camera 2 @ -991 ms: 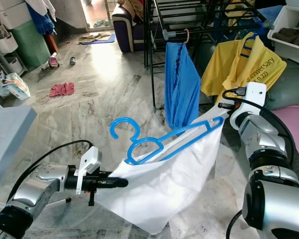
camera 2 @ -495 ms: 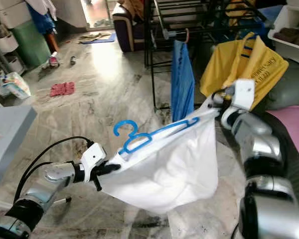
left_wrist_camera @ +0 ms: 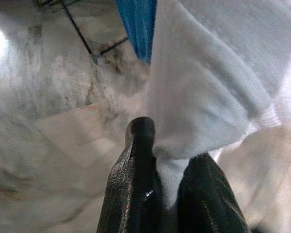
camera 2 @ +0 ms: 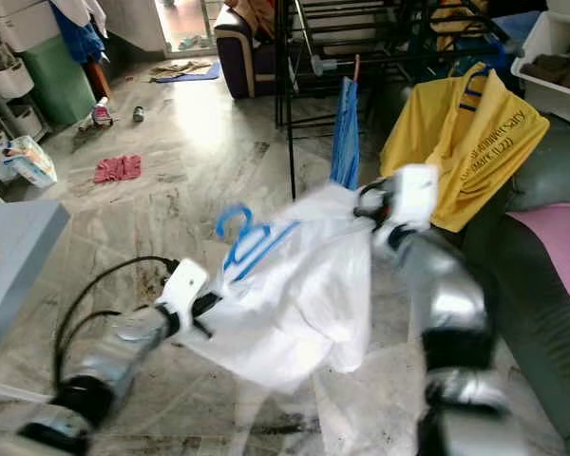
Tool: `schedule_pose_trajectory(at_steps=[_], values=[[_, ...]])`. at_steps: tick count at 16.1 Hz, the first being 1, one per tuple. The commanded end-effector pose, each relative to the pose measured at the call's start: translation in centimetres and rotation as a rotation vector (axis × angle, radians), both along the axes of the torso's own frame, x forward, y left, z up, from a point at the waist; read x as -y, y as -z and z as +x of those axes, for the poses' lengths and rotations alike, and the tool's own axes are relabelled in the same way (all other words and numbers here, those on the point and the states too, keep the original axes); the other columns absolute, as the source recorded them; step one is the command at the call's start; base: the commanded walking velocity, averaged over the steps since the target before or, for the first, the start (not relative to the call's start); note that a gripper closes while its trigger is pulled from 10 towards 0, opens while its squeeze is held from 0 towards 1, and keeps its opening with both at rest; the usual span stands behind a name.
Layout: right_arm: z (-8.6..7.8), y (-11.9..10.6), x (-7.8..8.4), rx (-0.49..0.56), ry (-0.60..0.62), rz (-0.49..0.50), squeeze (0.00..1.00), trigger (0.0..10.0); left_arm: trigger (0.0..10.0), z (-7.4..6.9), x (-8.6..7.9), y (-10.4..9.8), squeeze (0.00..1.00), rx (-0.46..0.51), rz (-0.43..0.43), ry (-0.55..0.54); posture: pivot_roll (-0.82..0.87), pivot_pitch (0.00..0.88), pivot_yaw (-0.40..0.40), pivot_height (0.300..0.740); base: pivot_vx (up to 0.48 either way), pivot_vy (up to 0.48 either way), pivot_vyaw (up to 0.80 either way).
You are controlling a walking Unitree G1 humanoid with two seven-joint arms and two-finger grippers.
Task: Hang hanger
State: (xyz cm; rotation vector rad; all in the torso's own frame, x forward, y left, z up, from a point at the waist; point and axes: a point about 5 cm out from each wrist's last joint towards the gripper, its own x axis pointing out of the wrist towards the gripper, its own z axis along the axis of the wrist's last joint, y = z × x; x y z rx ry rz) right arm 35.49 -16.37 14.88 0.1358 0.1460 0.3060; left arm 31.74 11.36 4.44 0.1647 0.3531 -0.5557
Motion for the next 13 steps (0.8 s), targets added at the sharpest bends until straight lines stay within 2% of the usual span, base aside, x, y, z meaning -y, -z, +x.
schedule_pose_trajectory(at_steps=[1, 3, 4, 6, 8, 11, 13], values=[[-0.5, 0.5, -1.8, -0.02, -0.078, -0.026, 0.0, 0.0, 0.0, 0.5, 0.2, -0.9, 0.0, 0.021, -0.067, -0.073, 0.0, 0.0, 0.016, 0.74, 0.0, 0.0, 0.0], [-2.4, 2.3, -4.0, -0.064, -0.21, -0.088, 0.0, 0.0, 0.0, 0.4, 1.8, -1.2, 0.0, 0.021, -0.105, -0.06, 0.0, 0.0, 0.016, 0.74, 0.0, 0.0, 0.0], [-3.6, 3.4, -5.0, -0.104, -0.291, -0.079, 0.0, 0.0, 0.0, 0.4, 2.4, -1.3, 0.0, 0.009, -0.133, -0.057, -0.01, 0.0, 0.017, 0.74, 0.0, 0.0, 0.0], [-5.5, 5.0, -6.0, -0.186, -0.391, -0.085, 0.0, 0.0, 0.0, 0.6, 2.8, -1.5, 0.0, -0.004, -0.156, -0.07, -0.01, 0.0, 0.018, 0.74, 0.0, 0.0, 0.0], [-8.4, 6.9, -6.9, -0.277, -0.567, -0.11, 0.0, 0.0, 0.0, 1.1, 2.7, -2.1, 0.0, -0.017, -0.19, -0.097, -0.01, 0.0, 0.019, 0.74, 0.0, 0.0, 0.0], [-10.8, 8.7, -6.6, -0.349, -0.704, -0.161, 0.0, 0.0, 0.0, 1.5, 2.3, -2.4, 0.0, -0.021, -0.194, -0.114, 0.0, 0.0, 0.018, 0.74, 0.0, 0.0, 0.0], [-11.4, 9.4, -6.4, -0.368, -0.714, -0.192, 0.0, 0.0, 0.0, 1.5, 2.3, -2.5, 0.0, -0.024, -0.197, -0.111, 0.0, 0.0, 0.015, 0.74, 0.0, 0.0, 0.0]])
